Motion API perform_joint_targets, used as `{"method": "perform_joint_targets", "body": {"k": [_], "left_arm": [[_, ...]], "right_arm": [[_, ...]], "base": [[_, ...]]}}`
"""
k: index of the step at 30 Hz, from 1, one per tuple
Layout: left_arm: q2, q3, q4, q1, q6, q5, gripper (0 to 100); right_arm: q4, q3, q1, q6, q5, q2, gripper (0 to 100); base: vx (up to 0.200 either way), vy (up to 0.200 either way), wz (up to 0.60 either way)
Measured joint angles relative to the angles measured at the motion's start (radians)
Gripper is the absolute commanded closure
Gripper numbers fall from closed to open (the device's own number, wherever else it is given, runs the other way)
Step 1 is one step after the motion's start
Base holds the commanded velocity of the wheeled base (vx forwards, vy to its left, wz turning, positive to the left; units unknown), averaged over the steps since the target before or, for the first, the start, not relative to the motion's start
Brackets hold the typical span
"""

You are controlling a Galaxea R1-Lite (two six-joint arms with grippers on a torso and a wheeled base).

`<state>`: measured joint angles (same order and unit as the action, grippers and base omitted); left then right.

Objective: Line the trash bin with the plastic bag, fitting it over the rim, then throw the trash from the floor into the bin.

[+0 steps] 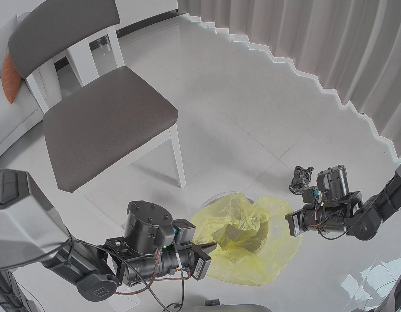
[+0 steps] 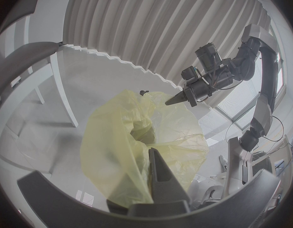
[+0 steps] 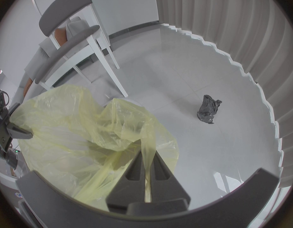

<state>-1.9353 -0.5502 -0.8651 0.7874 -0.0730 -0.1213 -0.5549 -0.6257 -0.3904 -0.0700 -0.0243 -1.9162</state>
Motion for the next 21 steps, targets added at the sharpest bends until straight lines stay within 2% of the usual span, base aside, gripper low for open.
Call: {"method": "perform_joint_targets", "body": {"k": [13,21], "left_arm": [[-0.018,0.120,-0.117,0.010,-0.040,0.000,100],[-0.008,0.173,-0.124,0.037,-0.044,-0.001,100]], "right_arm": [[-0.058,0.089,0.002,0.023,0.000,-0.014,100],[-0.068,0.159,-0.004,0.044,0.000,0.003,100]], "base": [[0.000,0.000,0.00],[0.000,0.000,0.00]]}}
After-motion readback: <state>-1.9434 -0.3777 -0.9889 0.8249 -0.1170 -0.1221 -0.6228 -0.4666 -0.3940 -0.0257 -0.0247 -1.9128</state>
